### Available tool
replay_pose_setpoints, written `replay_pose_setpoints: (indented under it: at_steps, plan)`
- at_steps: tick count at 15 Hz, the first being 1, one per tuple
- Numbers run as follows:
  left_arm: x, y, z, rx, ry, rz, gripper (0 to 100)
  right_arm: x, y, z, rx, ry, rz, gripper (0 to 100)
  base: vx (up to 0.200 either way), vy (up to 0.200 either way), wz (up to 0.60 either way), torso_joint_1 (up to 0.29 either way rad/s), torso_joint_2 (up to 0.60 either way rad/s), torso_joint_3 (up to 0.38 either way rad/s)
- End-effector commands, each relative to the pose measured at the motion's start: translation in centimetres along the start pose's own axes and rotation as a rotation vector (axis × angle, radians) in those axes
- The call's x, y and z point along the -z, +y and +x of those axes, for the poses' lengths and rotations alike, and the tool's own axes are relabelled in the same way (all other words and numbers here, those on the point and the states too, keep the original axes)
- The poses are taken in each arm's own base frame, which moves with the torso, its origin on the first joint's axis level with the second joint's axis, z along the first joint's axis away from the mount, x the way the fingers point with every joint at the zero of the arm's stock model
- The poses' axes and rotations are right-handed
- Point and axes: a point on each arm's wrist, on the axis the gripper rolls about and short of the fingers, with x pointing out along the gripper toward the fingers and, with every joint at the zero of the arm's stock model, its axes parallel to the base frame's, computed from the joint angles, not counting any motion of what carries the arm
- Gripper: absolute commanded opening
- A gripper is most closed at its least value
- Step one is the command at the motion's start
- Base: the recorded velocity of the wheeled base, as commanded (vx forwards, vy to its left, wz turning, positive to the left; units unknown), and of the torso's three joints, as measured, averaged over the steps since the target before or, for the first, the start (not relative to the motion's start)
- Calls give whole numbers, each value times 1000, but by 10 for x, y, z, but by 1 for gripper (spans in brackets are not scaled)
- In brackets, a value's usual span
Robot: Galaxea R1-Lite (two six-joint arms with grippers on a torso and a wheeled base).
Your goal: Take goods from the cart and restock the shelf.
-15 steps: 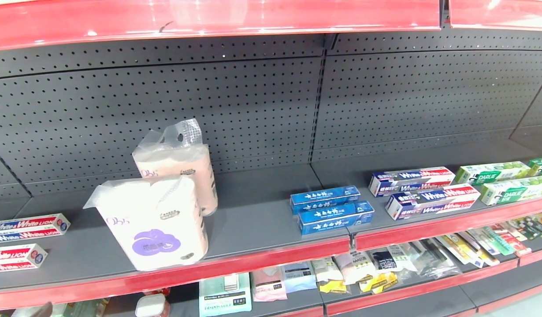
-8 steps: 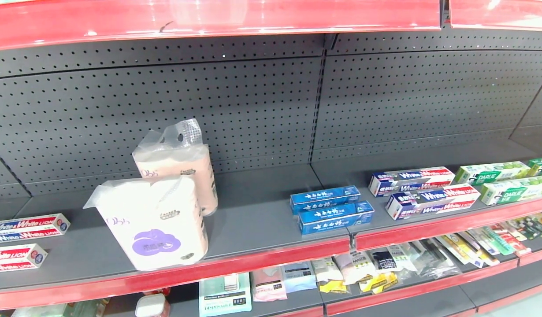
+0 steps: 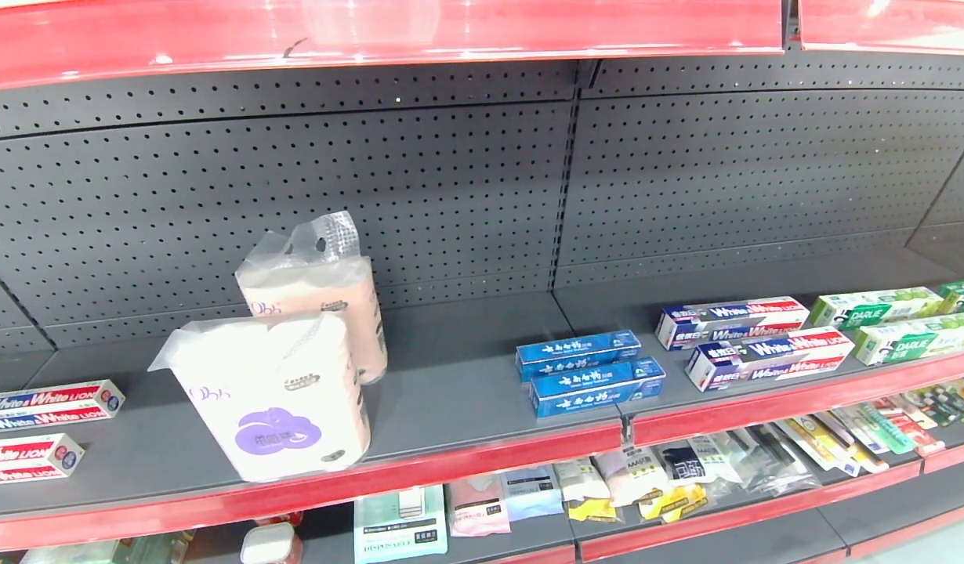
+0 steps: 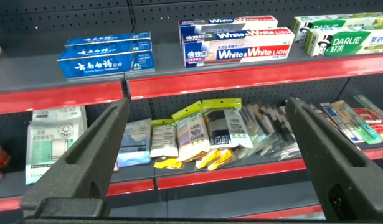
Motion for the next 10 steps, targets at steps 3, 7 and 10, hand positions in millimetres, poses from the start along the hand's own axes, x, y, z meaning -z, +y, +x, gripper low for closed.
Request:
replay_pose_setpoints:
  at_steps: [3, 7, 10]
  plan:
    - [1, 1, 1, -131, 2, -64, 100, 0, 0, 0, 0, 1, 0, 100, 0, 0, 0, 0, 0, 0]
    - [0, 0, 2, -253, 14, 36, 100, 0, 0, 0, 1, 0, 0, 100, 0, 0, 0, 0, 0, 0]
    - [1, -4, 2, -97, 21, 48, 100, 0, 0, 0, 0, 3, -6, 100, 0, 0, 0, 0, 0, 0]
